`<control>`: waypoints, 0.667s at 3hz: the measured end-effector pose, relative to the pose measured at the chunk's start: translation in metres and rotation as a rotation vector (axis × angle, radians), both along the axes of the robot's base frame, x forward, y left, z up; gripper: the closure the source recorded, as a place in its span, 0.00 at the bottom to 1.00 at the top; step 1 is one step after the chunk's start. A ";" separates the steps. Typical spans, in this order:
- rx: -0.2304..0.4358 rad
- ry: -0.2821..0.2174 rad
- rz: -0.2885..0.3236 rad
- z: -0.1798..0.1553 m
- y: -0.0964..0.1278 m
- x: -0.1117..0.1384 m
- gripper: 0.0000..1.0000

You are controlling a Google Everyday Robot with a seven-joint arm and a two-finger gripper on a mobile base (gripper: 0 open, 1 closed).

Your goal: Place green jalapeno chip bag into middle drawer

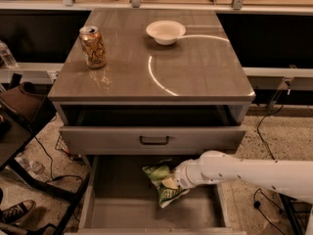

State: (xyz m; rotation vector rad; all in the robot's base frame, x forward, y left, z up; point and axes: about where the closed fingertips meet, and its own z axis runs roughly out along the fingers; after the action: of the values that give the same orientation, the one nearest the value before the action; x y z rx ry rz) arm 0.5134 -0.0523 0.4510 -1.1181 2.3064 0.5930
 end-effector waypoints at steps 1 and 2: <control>0.001 0.002 0.002 -0.001 0.001 -0.001 0.35; 0.002 0.003 0.004 -0.001 0.002 -0.001 0.12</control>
Offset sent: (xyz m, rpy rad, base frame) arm -0.0005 0.0011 -0.0006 0.0007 0.0014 0.0018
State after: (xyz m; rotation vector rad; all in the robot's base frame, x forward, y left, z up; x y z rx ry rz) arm 0.5122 -0.0499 0.4496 -1.1223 2.3064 0.5985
